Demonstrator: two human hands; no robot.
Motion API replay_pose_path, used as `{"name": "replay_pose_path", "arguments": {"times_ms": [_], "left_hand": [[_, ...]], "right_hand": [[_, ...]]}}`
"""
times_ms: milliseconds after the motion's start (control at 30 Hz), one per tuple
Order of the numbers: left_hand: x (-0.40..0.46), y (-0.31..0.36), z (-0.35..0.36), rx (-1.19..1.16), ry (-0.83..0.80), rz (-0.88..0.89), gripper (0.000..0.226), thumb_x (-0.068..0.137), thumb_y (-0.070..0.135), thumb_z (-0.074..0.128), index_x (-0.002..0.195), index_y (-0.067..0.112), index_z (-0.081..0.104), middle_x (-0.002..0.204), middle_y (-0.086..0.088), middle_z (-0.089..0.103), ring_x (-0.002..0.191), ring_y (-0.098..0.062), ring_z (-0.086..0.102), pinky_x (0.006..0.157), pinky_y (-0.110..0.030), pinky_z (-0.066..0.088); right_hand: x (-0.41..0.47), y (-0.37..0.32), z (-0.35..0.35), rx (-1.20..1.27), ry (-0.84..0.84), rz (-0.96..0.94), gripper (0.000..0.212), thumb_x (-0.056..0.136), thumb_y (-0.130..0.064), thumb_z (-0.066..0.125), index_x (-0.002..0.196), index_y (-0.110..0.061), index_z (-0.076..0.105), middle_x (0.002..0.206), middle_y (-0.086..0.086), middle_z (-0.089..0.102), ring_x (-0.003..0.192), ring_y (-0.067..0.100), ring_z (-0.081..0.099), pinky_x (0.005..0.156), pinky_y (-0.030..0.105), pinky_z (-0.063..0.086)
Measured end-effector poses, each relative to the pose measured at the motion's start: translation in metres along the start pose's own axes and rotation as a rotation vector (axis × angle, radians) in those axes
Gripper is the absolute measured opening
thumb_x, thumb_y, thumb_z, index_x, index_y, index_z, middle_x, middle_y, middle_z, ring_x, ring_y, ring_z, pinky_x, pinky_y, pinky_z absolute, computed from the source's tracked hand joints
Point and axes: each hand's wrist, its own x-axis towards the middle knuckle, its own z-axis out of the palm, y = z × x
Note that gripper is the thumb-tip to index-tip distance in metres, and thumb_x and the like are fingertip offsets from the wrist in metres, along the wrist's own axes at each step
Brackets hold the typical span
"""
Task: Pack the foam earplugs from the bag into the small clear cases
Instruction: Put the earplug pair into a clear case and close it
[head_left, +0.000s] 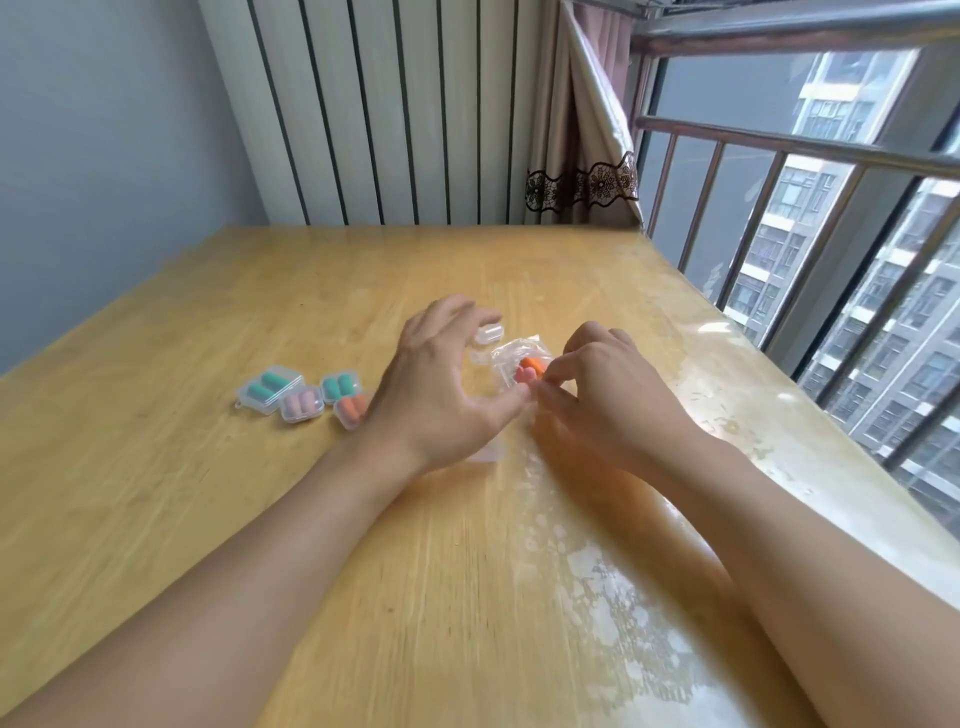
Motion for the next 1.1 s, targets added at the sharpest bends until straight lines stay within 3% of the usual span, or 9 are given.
{"name": "replay_pose_path", "arguments": {"times_ms": [100, 267, 433, 567, 733, 867, 1100], "left_hand": [[0.016, 0.003, 0.015, -0.016, -0.190, -0.057, 0.074, 0.082, 0.053, 0.069, 0.147, 0.026, 0.045, 0.158, 0.008, 0.036, 0.148, -0.010, 0.028, 0.119, -0.032, 0.027], [0.017, 0.003, 0.024, 0.143, -0.254, -0.121, 0.049, 0.094, 0.037, 0.047, 0.143, 0.031, 0.047, 0.132, -0.002, 0.064, 0.123, -0.029, 0.057, 0.099, -0.043, 0.048], [0.013, 0.005, 0.018, 0.002, -0.241, -0.181, 0.063, 0.079, 0.030, 0.036, 0.141, 0.030, 0.048, 0.132, -0.004, 0.064, 0.120, -0.027, 0.059, 0.100, -0.045, 0.048], [0.012, 0.003, 0.017, -0.112, -0.228, -0.216, 0.055, 0.083, 0.020, 0.047, 0.137, 0.031, 0.052, 0.125, -0.001, 0.068, 0.111, -0.023, 0.064, 0.099, -0.043, 0.050], [0.013, -0.002, 0.020, -0.201, -0.197, -0.196, 0.049, 0.090, 0.008, 0.058, 0.135, 0.028, 0.055, 0.097, 0.009, 0.074, 0.092, -0.015, 0.069, 0.089, -0.033, 0.054], [0.015, -0.005, 0.020, -0.227, -0.190, -0.213, 0.044, 0.087, 0.009, 0.065, 0.124, 0.033, 0.057, 0.090, 0.011, 0.075, 0.085, -0.013, 0.068, 0.087, -0.039, 0.056], [0.018, -0.011, 0.018, -0.318, -0.248, -0.255, 0.040, 0.087, 0.019, 0.068, 0.121, 0.036, 0.056, 0.095, 0.011, 0.077, 0.091, -0.017, 0.074, 0.088, -0.045, 0.057]], "right_hand": [[0.000, 0.001, 0.001, 0.039, -0.006, -0.021, 0.020, 0.087, -0.040, 0.072, 0.088, -0.021, 0.079, 0.095, 0.001, 0.059, 0.093, 0.021, 0.056, 0.078, 0.038, 0.051], [0.001, -0.004, 0.004, 0.103, 0.071, -0.013, 0.025, 0.079, -0.039, 0.078, 0.103, -0.031, 0.075, 0.088, -0.004, 0.060, 0.081, 0.017, 0.059, 0.072, 0.037, 0.053], [0.000, -0.005, 0.007, 0.167, 0.038, -0.056, 0.022, 0.090, -0.039, 0.068, 0.109, -0.034, 0.076, 0.085, -0.003, 0.059, 0.076, 0.016, 0.059, 0.070, 0.038, 0.053], [0.002, -0.003, 0.005, 0.131, 0.061, -0.055, 0.019, 0.090, -0.045, 0.069, 0.102, -0.032, 0.077, 0.086, -0.003, 0.059, 0.075, 0.017, 0.059, 0.068, 0.038, 0.053], [0.001, -0.004, 0.002, 0.048, 0.063, -0.094, 0.015, 0.087, -0.043, 0.073, 0.095, -0.030, 0.075, 0.090, -0.006, 0.058, 0.077, 0.017, 0.059, 0.066, 0.037, 0.052], [0.000, -0.006, -0.003, -0.013, 0.003, -0.144, 0.011, 0.087, -0.030, 0.070, 0.096, -0.033, 0.076, 0.096, -0.007, 0.059, 0.083, 0.020, 0.060, 0.068, 0.038, 0.053], [0.002, -0.005, -0.005, -0.046, -0.039, -0.165, 0.014, 0.090, -0.036, 0.070, 0.100, -0.042, 0.077, 0.093, -0.008, 0.057, 0.076, 0.016, 0.057, 0.061, 0.031, 0.046]]}}
